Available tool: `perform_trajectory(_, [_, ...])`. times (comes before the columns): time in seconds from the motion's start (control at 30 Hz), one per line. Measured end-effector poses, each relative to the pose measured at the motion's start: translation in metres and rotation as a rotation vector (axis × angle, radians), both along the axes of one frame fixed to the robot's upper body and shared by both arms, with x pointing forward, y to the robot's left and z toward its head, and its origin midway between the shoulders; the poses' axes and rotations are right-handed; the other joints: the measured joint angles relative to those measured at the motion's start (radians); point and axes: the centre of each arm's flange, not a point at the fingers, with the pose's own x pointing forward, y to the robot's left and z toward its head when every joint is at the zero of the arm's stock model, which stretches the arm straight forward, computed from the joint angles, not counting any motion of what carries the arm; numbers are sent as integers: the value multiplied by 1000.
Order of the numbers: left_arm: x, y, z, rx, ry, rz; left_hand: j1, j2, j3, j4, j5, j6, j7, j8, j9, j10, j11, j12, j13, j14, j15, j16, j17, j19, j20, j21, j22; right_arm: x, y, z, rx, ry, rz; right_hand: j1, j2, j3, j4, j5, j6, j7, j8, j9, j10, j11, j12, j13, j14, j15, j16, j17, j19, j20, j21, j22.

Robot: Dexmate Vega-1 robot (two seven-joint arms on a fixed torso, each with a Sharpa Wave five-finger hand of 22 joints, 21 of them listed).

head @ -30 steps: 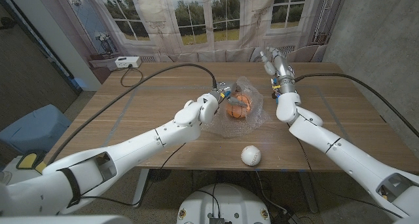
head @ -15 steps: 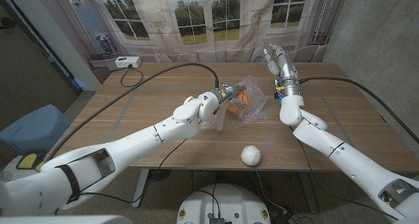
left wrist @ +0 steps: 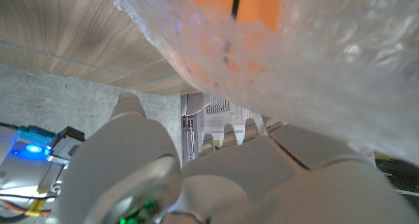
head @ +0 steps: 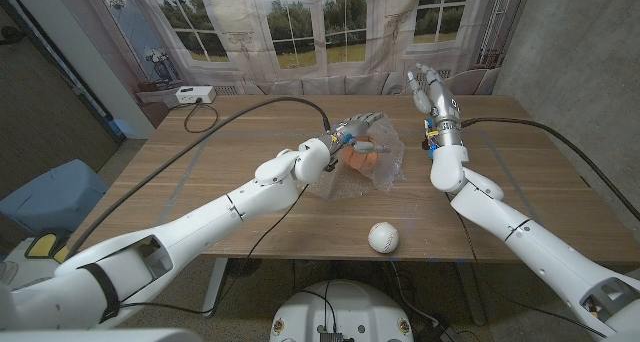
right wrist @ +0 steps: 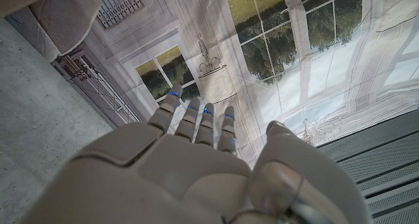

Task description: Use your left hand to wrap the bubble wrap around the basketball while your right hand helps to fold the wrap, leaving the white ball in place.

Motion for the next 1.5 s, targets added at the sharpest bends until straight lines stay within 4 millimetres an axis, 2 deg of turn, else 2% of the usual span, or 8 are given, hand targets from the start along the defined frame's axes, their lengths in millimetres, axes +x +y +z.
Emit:
perform_trajectory(0.43, [-8,5,12,-230,-13,-187,-4,-4,-1,1,7,-4,4,0,0,1,1,12,-9,-1,-10,12,-5,0,0,0,0,-1,-9,3,39,-22,21,0,0,0,0,0,11,0,-4,0,0,0,0,0,-6,-6,0,-4,13,-5,0,0])
perform_trajectory(0.73, [-10,22,22,-390,-22,-289,-9,1,-1,1,7,4,-4,12,-5,20,-2,23,-23,15,-26,17,-14,-5,-5,0,0,-2,-19,6,89,-43,93,-4,-5,8,-11,0,18,7,-7,0,3,8,-6,0,-30,-14,-17,-19,39,-54,-7,0])
perform_trajectory(0.87, [-14,26,25,-440,-21,-340,-9,1,-1,1,7,12,-4,12,-5,20,-2,23,-29,18,-29,17,-18,-5,-6,5,0,2,-29,5,99,-31,115,-9,-39,-4,-24,0,3,4,-15,0,-18,1,-17,-5,-45,-13,-24,-27,26,-30,-16,0])
perform_trajectory(1.0, [-12,44,26,-519,-15,-374,-9,2,-1,1,7,2,-13,12,-5,20,-2,23,-36,24,-34,17,-23,5,-3,8,0,1,-32,9,123,-8,253,-38,-76,-24,-31,4,-56,-6,-30,0,-66,-3,-31,-5,-77,0,-36,-41,17,57,-44,0])
perform_trajectory(1.2, [-13,62,26,-586,-4,-435,-27,13,-7,7,7,-14,-21,8,-5,20,-2,23,-46,24,-34,17,-23,13,-5,8,-3,2,-39,14,145,37,358,-65,-102,-43,-34,6,-104,-25,-34,-5,-120,6,-43,-9,-114,38,-42,-55,10,65,-65,0])
perform_trajectory(1.27, [-11,70,23,-613,8,-456,-42,21,-11,12,7,-12,-24,8,-5,20,-2,23,-50,24,-34,17,-23,13,-5,4,-3,5,-42,14,162,57,394,-71,-114,-53,-36,9,-108,-29,-34,-5,-135,5,-43,-13,-135,42,-48,-61,-19,71,-88,0])
perform_trajectory(1.43, [-8,86,15,-675,38,-484,-73,27,-17,24,7,8,-43,12,-9,21,-12,23,-62,19,-38,17,-23,17,-9,0,-3,8,-48,15,209,64,446,-72,-120,-63,-45,24,-98,-38,-25,-5,-155,-3,-42,-21,-214,19,-52,-87,-182,60,-175,-5])
perform_trajectory(1.5, [-8,95,13,-727,57,-515,-82,29,-21,28,7,5,-45,12,-9,14,-18,23,-68,16,-41,17,-25,14,-11,-11,-3,11,-52,13,245,62,460,-72,-120,-63,-45,25,-98,-38,-22,-5,-156,-5,-38,-23,-224,9,-52,-91,-201,57,-182,-5])
